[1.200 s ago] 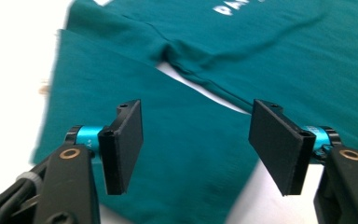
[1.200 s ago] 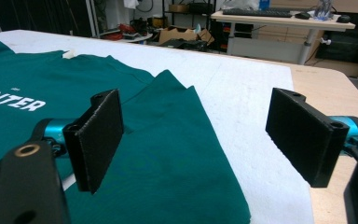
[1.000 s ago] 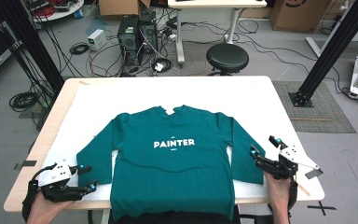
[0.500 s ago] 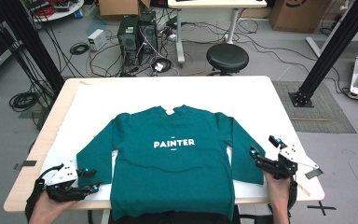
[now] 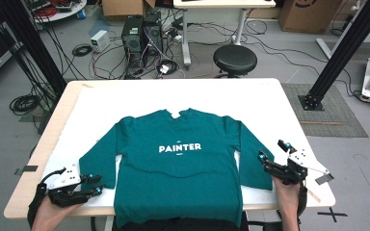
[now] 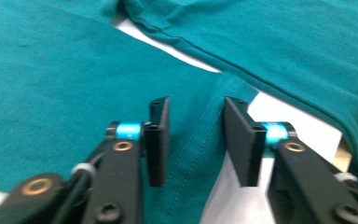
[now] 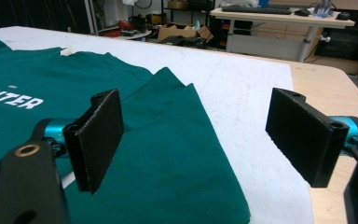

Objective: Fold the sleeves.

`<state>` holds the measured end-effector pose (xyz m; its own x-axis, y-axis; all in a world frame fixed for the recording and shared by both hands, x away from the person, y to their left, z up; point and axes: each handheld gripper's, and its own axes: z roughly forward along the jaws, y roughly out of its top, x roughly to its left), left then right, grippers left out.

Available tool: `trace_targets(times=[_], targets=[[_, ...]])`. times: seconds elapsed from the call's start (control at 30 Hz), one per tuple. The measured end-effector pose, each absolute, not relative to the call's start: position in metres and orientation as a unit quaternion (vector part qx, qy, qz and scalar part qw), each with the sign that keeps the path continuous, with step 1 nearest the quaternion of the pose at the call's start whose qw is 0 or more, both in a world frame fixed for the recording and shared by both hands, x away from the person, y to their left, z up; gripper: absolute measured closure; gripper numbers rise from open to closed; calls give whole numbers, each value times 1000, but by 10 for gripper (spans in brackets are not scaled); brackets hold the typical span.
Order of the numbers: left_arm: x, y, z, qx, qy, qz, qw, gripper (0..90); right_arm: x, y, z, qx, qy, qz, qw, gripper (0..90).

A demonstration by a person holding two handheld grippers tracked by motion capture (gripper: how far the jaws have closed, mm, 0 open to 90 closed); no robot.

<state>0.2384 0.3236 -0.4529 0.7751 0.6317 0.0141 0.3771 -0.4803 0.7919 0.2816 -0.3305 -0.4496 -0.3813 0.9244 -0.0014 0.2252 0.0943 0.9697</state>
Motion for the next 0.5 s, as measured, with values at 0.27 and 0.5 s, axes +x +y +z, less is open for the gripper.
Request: trace_targets(times=[0.27, 0.5], targets=[[238, 323, -454, 835, 322, 172, 413, 780, 282, -330, -450, 439, 656, 511, 341, 195], [235, 319, -454, 833, 329, 187, 404, 812, 282, -330, -450, 439, 656, 510, 341, 195]])
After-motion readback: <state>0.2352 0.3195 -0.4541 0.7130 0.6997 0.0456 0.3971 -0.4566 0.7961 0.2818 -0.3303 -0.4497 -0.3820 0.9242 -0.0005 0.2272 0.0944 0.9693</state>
